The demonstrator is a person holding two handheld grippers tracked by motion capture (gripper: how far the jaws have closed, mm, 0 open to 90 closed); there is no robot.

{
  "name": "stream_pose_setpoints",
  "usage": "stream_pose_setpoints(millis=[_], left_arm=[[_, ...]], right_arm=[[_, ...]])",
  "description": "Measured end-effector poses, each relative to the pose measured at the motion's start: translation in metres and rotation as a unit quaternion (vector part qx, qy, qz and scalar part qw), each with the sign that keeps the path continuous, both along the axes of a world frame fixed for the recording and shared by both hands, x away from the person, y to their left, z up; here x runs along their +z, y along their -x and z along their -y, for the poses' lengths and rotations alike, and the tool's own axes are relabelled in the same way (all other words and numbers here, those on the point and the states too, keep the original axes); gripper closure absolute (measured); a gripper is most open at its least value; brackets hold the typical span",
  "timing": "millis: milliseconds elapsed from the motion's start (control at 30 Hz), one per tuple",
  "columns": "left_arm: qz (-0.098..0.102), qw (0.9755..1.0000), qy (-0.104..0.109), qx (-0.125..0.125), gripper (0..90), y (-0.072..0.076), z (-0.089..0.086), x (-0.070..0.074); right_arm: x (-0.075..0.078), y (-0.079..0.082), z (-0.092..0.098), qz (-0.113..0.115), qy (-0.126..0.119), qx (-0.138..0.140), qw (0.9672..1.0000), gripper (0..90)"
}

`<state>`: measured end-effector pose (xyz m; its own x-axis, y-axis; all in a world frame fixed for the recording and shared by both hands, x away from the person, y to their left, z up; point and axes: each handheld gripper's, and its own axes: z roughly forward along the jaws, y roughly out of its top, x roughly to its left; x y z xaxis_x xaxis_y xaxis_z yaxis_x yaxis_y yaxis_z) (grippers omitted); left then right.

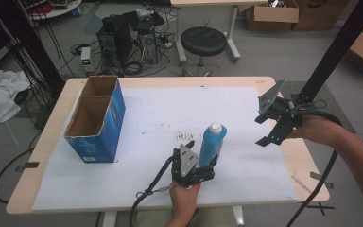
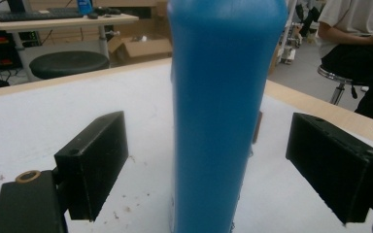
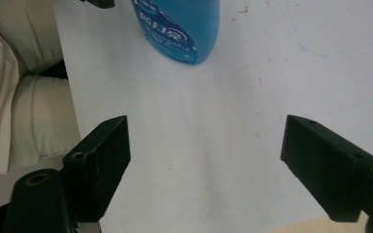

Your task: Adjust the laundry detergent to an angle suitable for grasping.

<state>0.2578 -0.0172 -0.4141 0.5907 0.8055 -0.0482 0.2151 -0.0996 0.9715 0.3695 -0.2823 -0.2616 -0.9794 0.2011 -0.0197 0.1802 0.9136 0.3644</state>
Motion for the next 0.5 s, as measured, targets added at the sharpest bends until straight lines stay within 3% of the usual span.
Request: stream_pose_setpoints(millis=[500], left_arm=[[-0.003, 1.0000, 0.001, 0.004, 15.8, -0.020, 0.012, 0.002]], right_arm=[[0.000, 0.000, 0.002, 0.001, -0.004, -0.001, 1.0000, 18.1]])
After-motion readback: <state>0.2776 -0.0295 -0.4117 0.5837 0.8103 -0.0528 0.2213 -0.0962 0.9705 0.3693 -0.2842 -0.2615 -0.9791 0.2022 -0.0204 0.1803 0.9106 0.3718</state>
